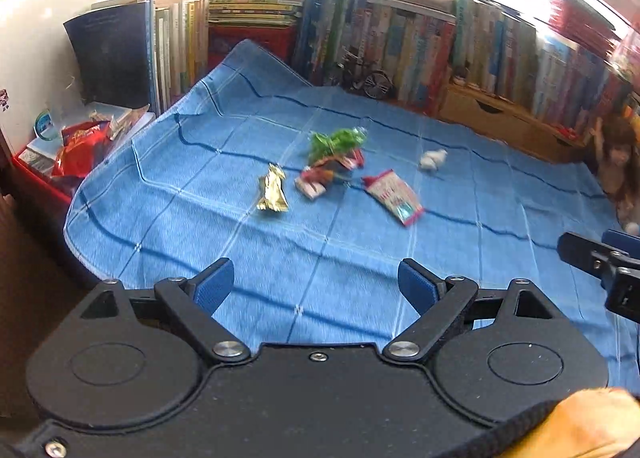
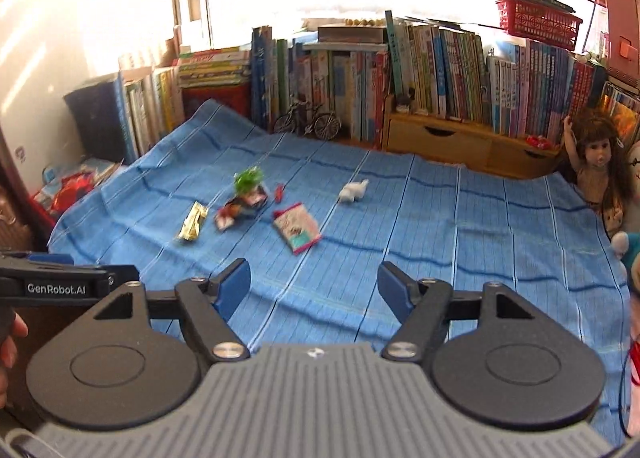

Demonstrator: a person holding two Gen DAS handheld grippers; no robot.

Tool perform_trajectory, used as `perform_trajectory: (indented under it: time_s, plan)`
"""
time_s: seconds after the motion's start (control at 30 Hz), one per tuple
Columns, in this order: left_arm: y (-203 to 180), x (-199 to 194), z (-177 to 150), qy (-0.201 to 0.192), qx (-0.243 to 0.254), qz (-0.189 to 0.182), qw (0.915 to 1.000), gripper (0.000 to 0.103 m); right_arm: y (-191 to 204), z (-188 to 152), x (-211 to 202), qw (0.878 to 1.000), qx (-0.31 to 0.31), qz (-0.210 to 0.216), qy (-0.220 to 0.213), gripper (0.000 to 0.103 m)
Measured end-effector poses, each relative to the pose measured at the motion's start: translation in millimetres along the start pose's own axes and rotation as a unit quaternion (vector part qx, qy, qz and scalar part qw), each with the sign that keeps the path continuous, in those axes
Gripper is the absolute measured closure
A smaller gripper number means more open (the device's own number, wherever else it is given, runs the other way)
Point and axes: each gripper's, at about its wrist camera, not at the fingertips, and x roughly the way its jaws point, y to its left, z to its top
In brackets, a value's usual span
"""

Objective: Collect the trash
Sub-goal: 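Raise both open tools back over the cloth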

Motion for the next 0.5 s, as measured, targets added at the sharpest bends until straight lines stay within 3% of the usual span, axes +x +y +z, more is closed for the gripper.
perform_trajectory:
  time_s: [0.17, 0.27, 0.5]
  plan:
    - [1, 58, 38, -0.006, -0.036, 0.039, 0.9986, 0.015, -15, 30, 61, 1.0, -0.008, 0.017, -0.002, 0.02]
    - [2, 103, 53, 0.012, -0.057, 0.074, 0.9955, 0.015, -21, 42, 100, 0.999, -0.021, 0.029, 0.009, 0.02]
    - [9, 185, 69, 0.053, -0.09, 0.125, 0.9866, 0.017, -29, 48, 189, 0.995, -0.051, 0.06, 0.066, 0.019]
